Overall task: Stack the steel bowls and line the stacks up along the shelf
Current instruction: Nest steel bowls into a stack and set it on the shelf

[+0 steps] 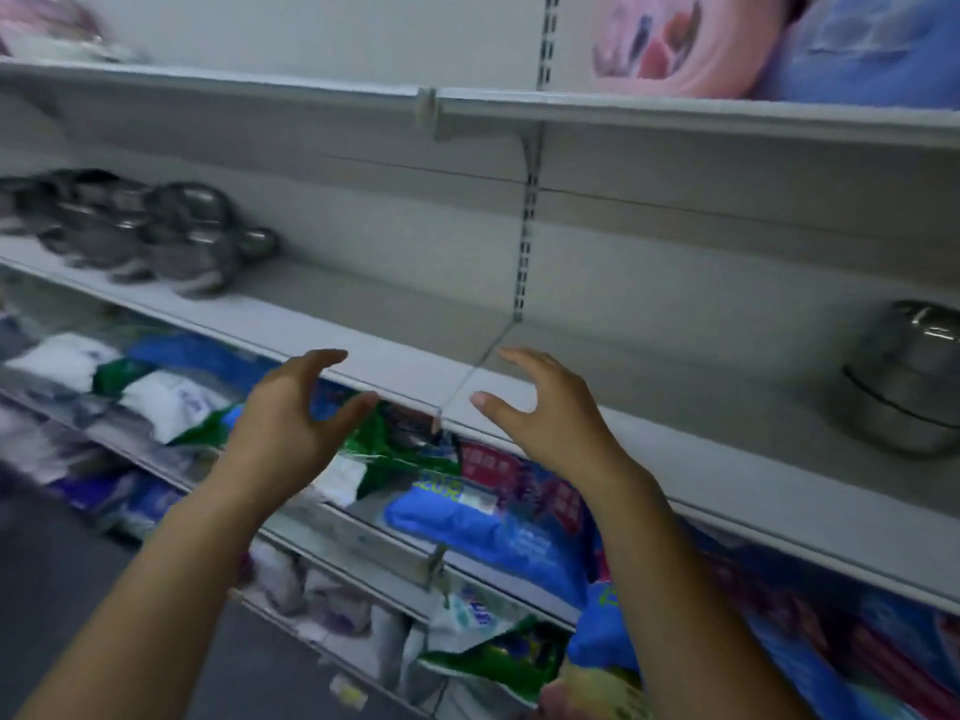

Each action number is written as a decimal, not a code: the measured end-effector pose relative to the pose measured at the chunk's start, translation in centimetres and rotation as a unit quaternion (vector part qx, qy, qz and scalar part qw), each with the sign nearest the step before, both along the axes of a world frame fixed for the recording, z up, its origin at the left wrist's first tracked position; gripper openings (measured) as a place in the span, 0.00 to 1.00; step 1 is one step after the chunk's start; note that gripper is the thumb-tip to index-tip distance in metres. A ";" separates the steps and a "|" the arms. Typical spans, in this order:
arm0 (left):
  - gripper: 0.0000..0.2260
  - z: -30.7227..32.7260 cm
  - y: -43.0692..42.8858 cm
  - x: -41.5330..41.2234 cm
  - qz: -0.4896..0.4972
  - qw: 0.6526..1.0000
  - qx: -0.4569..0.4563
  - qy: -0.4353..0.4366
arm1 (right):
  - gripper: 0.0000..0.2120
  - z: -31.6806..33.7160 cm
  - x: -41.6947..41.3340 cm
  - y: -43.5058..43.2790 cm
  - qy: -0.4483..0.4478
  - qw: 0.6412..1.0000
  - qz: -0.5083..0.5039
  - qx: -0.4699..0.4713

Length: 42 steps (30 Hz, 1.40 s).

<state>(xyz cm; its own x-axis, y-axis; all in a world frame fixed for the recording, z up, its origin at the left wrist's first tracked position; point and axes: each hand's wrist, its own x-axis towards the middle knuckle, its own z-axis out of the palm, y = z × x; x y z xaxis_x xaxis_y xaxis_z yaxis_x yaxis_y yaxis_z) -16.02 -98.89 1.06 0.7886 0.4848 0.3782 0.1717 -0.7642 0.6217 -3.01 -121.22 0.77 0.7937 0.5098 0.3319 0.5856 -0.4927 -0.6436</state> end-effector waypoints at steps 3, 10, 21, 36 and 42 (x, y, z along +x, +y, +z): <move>0.26 0.4 4.8 -1.5 0.044 0.998 0.024 0.036 | 0.24 0.1 0.3 5.9 -0.013 0.999 0.034 -0.006; 0.27 1.1 15.8 -1.7 0.111 0.992 0.047 0.028 | 0.28 -0.1 2.4 19.1 -0.007 0.995 0.093 0.024; 0.28 0.7 32.5 2.6 0.188 0.982 -0.012 0.018 | 0.30 -0.8 7.4 37.8 0.054 0.987 0.145 0.052; 0.33 -1.3 48.2 8.5 0.182 0.981 -0.047 -0.055 | 0.43 -0.8 10.0 52.1 0.060 0.990 0.115 0.060; 0.38 -1.8 56.5 11.9 0.132 0.985 -0.076 -0.083 | 0.61 -1.1 10.0 57.8 0.057 0.995 -0.004 0.082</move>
